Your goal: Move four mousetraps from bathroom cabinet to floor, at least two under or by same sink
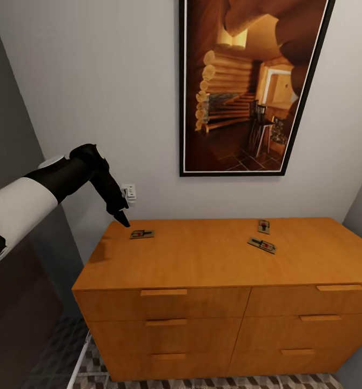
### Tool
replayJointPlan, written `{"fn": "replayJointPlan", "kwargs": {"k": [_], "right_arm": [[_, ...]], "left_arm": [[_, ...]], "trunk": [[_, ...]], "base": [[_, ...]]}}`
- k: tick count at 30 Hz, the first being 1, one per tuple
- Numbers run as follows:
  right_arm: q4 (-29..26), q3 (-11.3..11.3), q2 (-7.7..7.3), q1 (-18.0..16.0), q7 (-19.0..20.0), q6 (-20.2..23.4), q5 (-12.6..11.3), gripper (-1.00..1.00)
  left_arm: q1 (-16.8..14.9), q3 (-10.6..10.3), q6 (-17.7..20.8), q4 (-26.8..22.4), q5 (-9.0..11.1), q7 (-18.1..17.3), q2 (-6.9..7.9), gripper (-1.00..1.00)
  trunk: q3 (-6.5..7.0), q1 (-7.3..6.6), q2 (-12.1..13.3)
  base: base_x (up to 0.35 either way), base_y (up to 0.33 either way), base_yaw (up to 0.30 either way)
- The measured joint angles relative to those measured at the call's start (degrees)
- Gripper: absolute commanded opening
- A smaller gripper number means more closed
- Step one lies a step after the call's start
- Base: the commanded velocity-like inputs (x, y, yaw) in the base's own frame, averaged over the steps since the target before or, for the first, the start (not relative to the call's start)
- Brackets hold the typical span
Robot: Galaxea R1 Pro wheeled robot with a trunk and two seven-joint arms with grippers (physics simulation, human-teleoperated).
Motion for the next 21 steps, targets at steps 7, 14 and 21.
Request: {"fn": "replayJointPlan", "kwargs": {"k": [7,14,21], "right_arm": [[0.01,0.02,0.00,0.00,0.00,0.00,0.00,-1.00],[0.00,0.03,0.00,0.00,0.01,0.00,0.00,-1.00],[0.01,0.03,0.00,0.00,0.00,0.00,0.01,-1.00]], "left_arm": [[0.00,-0.06,0.00,-0.01,0.00,0.00,-0.05,1.00],[0.00,0.06,0.00,0.00,0.00,0.00,-0.01,1.00],[0.00,0.26,0.02,-0.01,-0.05,0.00,0.01,1.00]], "trunk": [[-0.51,0.00,0.00],[-1.02,0.00,0.00],[-1.54,0.00,0.00]], "base": [[0.004,0.000,0.000],[0.000,0.000,0.000],[0.000,0.000,0.000]]}}
